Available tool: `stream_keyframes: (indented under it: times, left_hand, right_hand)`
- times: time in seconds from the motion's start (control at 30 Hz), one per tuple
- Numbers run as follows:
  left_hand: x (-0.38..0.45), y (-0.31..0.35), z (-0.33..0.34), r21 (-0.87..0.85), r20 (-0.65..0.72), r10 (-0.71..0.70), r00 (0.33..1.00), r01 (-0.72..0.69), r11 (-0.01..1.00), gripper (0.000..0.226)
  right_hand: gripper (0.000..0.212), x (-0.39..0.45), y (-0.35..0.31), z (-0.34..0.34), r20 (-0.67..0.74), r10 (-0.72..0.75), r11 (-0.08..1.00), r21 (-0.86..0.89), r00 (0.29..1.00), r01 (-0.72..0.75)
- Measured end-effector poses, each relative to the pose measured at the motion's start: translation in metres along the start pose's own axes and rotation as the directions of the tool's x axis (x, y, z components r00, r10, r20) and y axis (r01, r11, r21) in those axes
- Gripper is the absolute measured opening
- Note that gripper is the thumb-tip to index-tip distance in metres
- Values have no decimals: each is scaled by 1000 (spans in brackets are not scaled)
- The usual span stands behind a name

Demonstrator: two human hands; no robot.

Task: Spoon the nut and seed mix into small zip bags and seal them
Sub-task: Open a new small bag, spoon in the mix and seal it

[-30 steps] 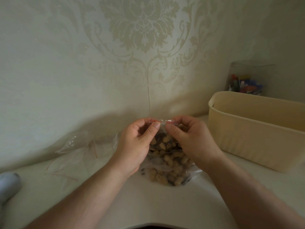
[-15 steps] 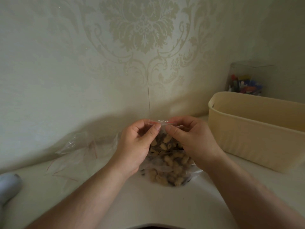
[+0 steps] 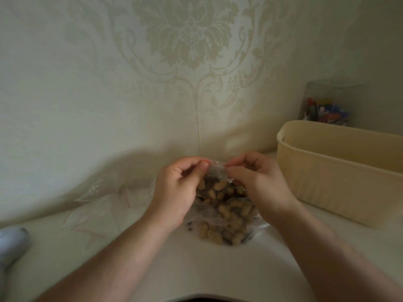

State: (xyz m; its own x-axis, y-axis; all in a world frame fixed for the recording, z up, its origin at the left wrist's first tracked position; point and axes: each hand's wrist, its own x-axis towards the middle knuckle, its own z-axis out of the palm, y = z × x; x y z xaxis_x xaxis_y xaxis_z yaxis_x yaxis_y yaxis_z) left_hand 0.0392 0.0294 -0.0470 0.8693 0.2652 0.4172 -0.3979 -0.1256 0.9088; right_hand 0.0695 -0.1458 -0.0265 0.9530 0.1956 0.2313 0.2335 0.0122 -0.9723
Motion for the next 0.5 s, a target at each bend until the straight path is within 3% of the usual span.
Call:
stream_keyframes:
  times: [0.07, 0.17, 0.27, 0.4, 0.5]
  left_hand:
    - [-2, 3, -1, 80, 54, 94, 994, -98, 992, 20]
    - [-6, 7, 2, 111, 103, 154, 983, -165, 980, 19]
    - [-5, 5, 1, 48, 99, 60, 993, -65, 997, 26]
    - [-1, 2, -1, -75, 173, -172, 970, 187, 979, 62]
    - [-1, 2, 4, -185, 235, -267, 935, 312, 932, 61]
  right_hand:
    - [16, -1, -1, -2, 58, -15, 999, 51, 998, 12]
    - [16, -4, -3, -2, 123, -121, 982, -130, 985, 137]
    - [20, -5, 0, 3, 145, -189, 952, -214, 971, 218]
    - [14, 1, 0, 0, -72, 12, 993, 121, 997, -3]
    - [7, 3, -3, -3, -11, 133, 914, 388, 991, -119]
